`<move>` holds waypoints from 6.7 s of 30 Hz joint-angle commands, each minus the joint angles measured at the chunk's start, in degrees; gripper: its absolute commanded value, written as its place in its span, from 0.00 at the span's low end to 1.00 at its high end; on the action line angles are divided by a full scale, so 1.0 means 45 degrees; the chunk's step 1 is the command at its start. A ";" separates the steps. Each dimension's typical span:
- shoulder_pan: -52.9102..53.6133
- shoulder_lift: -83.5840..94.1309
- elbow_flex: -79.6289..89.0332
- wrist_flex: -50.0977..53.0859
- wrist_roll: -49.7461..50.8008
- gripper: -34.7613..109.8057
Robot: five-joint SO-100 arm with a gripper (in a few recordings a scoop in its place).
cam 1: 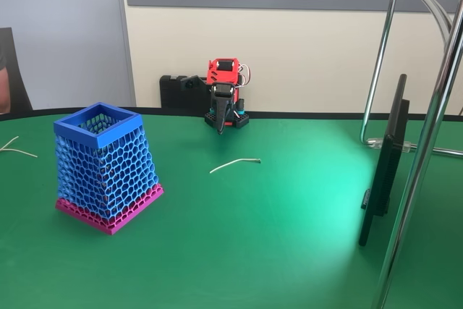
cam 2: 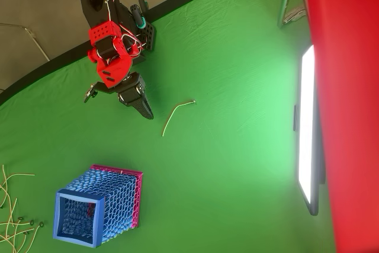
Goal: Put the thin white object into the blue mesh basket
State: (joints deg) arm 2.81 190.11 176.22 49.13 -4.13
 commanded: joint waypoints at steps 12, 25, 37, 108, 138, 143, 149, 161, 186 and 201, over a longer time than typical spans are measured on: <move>-0.0293 0.0098 0.0098 0.0156 -0.0352 0.25; -0.0293 0.0098 0.0098 0.0156 -0.0332 0.25; -0.0273 0.0098 0.0098 0.0098 -0.0137 0.24; -0.4824 -1.9824 -1.0410 -0.0352 0.4922 0.33; -0.5313 -2.1348 -1.1426 0.0156 0.5430 0.33; -0.5293 -2.1699 -1.1738 0.0371 0.5449 0.32; -0.5254 -2.2109 -1.2109 0.0605 0.5469 0.32; -0.5156 -2.2891 -1.2910 0.1152 0.5508 0.31; -0.4512 -2.2832 -1.4063 0.1953 0.4766 0.28; -0.3984 -2.2363 -1.7285 0.2520 0.3262 0.27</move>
State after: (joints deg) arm -15.91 86.13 102.13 59.94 11.25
